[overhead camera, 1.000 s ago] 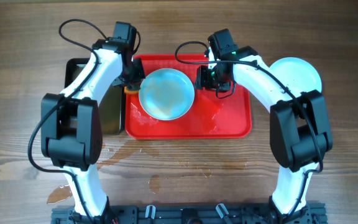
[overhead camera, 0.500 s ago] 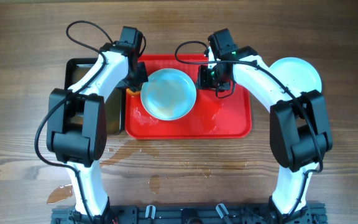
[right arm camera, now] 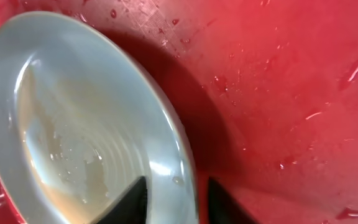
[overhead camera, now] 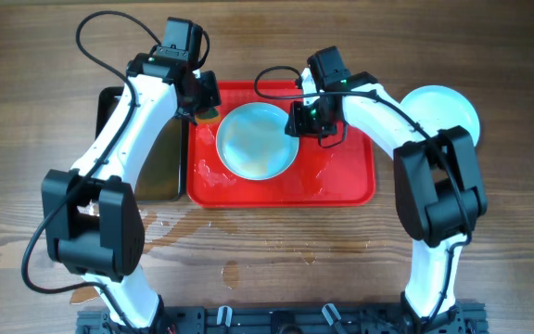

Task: Clean dirty plates on tray and stack at the side

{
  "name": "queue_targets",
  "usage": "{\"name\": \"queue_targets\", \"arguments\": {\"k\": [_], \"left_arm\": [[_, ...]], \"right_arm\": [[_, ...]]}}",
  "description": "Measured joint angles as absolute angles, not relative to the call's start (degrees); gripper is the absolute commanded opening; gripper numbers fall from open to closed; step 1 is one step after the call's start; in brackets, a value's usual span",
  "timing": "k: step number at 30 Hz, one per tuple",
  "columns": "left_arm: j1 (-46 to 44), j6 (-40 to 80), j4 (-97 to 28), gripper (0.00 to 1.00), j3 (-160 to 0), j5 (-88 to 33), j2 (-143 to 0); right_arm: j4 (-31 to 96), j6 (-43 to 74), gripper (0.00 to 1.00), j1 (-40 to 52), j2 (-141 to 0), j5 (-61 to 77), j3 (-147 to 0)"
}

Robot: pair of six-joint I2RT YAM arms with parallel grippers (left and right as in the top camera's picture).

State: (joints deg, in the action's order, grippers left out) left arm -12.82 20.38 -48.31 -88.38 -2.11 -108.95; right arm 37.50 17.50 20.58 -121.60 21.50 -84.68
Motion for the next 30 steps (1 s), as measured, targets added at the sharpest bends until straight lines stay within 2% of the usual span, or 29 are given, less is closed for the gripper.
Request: {"name": "queue_targets", "arguments": {"k": [5, 11, 16, 24, 27, 30], "left_arm": [[-12.8, 23.3, -48.5, 0.04, -88.4, -6.1, -107.1], [-10.1, 24.9, -48.6, 0.04, -88.4, -7.6, -96.4], [-8.4, 25.6, -48.8, 0.04, -88.4, -7.6, -94.7], [-8.4, 25.7, -50.1, 0.04, -88.4, -7.4, -94.7], [-8.4, 25.7, -50.8, 0.04, -88.4, -7.1, -94.7], [-8.4, 25.7, -51.0, 0.04, -88.4, -6.9, -94.7]], "right_arm": [[37.5, 17.4, 0.18, 20.6, -122.1, 21.6, -84.7], [37.5, 17.4, 0.18, 20.6, -122.1, 21.6, -84.7], [38.5, 17.5, 0.04, 20.6, -123.4, 22.2, -85.3], [41.6, 17.4, 0.04, 20.2, -123.7, 21.8, -86.3], [45.2, 17.4, 0.04, 18.5, -119.5, 15.7, -86.2], [46.3, 17.4, 0.04, 16.7, -108.5, 5.6, -86.3]]}}
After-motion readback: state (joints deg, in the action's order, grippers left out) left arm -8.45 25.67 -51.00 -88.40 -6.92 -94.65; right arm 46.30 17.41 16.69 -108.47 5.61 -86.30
